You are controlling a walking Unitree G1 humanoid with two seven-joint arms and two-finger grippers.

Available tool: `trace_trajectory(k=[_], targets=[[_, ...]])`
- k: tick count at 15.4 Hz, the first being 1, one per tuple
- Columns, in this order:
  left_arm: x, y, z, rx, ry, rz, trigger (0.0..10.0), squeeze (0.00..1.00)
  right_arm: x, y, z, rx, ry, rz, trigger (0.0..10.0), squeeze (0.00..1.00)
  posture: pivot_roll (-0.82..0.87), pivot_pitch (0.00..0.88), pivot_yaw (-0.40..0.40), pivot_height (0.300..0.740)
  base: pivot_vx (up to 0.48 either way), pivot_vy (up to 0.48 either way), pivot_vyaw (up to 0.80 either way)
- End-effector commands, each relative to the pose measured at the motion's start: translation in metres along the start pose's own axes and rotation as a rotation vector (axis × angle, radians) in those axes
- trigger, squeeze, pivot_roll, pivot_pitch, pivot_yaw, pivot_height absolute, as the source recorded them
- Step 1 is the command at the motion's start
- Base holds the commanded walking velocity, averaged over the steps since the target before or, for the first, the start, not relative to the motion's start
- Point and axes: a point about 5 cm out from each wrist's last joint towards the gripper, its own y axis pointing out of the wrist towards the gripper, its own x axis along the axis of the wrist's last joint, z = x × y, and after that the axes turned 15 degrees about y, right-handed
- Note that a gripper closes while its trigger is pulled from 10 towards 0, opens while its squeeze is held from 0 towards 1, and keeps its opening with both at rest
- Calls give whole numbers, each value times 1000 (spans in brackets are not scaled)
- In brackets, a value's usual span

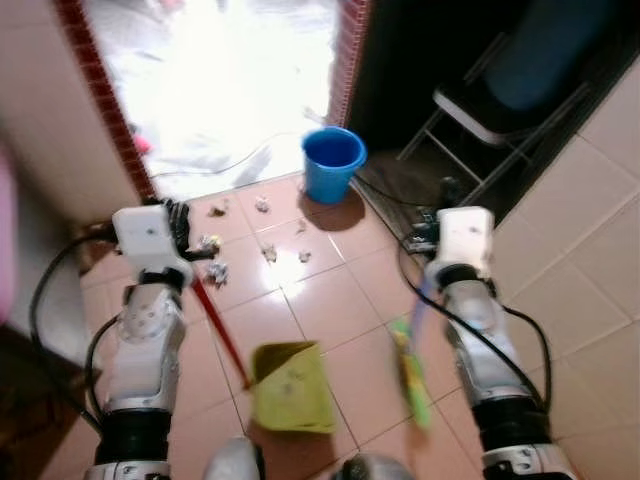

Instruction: Sweep floor

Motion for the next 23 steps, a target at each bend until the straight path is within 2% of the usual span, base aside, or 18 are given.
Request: trace_trajectory(k=[1,5,7,9,12,17,23], targets=[[11,2,-6,-18,6,-43,10000,0,12,2,-5,-2,-10,-57,10000,0,4,89,-17,740,412,240,756],[13,3,-7,-17,8,-44,10000,0,14,3,-2,27,-24,-69,10000,0,2,89,-18,740,412,245,658],[16,5,-4,20,32,-55,10000,0,15,4,4,61,-6,-71,10000,0,2,90,-18,740,407,253,0],[14,5,-4,45,45,-49,10000,0,16,2,11,107,-31,-89,10000,0,3,88,-15,740,399,264,759],[14,4,-7,47,46,-53,10000,0,15,2,13,106,-22,-92,10000,0,6,84,-12,740,395,270,673],[12,2,-11,34,81,-53,10000,0,14,2,11,82,-16,-95,10000,0,9,82,-8,740,419,163,0],[9,-1,-17,17,65,-11,10000,0,14,2,13,87,-23,-98,10000,0,10,83,-6,740,468,0,0]])
